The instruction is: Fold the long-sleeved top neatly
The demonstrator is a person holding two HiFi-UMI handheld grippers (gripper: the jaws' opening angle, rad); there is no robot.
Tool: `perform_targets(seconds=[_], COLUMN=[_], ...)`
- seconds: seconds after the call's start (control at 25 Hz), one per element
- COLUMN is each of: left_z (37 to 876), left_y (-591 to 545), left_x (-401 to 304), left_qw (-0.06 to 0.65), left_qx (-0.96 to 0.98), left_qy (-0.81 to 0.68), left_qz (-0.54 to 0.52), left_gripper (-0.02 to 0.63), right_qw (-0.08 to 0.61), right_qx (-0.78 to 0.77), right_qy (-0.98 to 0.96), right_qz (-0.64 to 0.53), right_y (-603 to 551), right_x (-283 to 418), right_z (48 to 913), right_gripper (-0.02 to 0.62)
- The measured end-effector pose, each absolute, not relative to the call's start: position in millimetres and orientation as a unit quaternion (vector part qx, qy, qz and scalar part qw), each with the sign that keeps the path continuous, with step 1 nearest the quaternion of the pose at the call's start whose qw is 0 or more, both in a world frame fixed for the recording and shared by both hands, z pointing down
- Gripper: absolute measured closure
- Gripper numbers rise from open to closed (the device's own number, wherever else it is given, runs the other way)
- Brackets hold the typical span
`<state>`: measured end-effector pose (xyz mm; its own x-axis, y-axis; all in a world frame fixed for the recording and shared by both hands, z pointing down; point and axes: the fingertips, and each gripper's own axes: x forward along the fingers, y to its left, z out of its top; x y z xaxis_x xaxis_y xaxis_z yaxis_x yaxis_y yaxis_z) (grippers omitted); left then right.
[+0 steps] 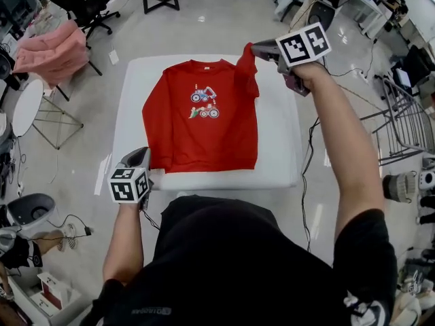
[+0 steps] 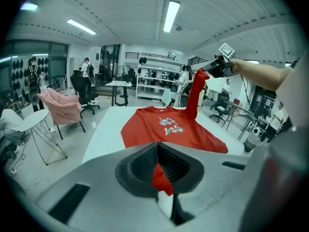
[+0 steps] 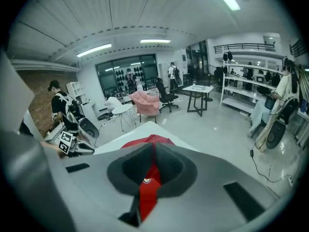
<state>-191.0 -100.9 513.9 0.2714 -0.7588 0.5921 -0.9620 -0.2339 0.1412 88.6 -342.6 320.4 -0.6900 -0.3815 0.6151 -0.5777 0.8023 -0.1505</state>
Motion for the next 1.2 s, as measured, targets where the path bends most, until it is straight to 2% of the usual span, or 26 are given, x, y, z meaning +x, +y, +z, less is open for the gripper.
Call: perform_targets(seconds=[0.32, 0.84, 1.04, 1.2], left_z=[521.4, 554.6, 561.1, 566.4], left_y=[-79.5, -54.1, -51.3, -48.2], left_x=[-255.1, -307.8, -323.2, -331.4], left_qw=[0.263, 0.309, 0.321, 0.321], left_qx=[0.730, 0.688, 0.681, 0.684], left_qy=[-0.601, -0.630, -0.631, -0.624], left_qz=[0.189, 0.185, 0.189, 0.201], left_gripper=[0.600, 0.600, 0.600, 0.600], right_qw=[0.376, 0.479, 0.486, 0.462], right_qx=[0.226, 0.187, 0.196, 0.212], right_qy=[-0.881, -0.839, -0.832, -0.840], right_qz=[0.178, 0.177, 0.182, 0.190], right_y=[-353.2, -374.7, -387.2, -394.1], right_x=[-13.2, -109.2, -137.1, -155.1], right_z=[392.8, 505.9, 532.0, 535.5], right_gripper=[0.575, 0.572, 0.566, 0.514])
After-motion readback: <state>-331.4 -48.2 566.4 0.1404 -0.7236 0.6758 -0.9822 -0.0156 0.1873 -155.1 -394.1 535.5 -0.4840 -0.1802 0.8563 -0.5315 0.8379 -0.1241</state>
